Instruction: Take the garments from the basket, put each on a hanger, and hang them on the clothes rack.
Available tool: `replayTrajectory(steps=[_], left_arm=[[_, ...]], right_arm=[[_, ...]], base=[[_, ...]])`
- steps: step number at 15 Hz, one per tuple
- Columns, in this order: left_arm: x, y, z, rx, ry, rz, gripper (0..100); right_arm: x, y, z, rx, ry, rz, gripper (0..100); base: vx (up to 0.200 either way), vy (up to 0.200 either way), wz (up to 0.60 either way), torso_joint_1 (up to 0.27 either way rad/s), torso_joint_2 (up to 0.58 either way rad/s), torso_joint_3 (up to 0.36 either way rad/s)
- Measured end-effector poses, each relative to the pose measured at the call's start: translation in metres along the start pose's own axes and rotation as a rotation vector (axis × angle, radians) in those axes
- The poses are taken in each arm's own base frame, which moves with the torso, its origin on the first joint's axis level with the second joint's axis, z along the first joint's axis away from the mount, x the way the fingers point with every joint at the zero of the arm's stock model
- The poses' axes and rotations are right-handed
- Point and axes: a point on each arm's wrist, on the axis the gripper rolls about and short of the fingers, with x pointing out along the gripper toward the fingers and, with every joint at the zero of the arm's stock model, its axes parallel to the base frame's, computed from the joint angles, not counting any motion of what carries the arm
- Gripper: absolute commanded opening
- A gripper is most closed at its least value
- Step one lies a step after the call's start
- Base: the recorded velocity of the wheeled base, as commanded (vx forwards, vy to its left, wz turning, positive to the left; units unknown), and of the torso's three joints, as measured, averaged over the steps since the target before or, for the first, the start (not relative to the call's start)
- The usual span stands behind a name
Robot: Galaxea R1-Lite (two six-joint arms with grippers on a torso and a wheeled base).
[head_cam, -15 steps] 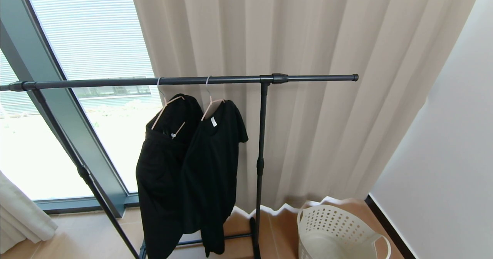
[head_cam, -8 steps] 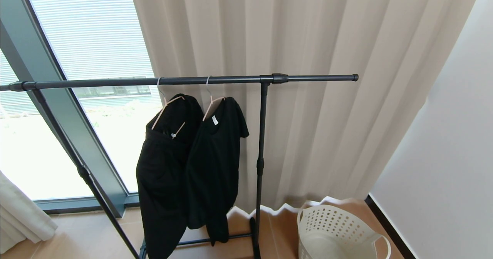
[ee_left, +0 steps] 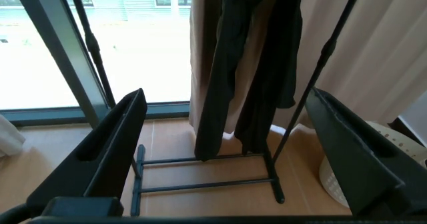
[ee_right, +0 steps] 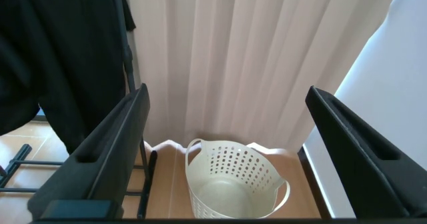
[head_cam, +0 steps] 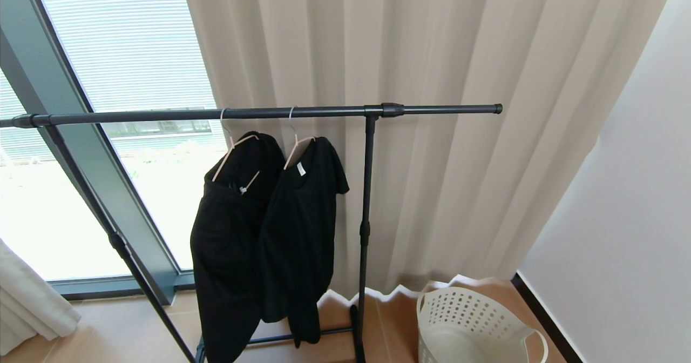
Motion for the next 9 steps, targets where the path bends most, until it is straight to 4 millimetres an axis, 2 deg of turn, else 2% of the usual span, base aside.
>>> replayTrajectory(steps=[9], left_arm=[[0.0000, 0.0000, 0.0000, 0.000, 0.000, 0.000, 100]], right_arm=[[0.0000, 0.0001, 0.0000, -0.011, 0.000, 0.004, 100]], base=[[0.000, 0.000, 0.00, 0.000, 0.00, 0.000]])
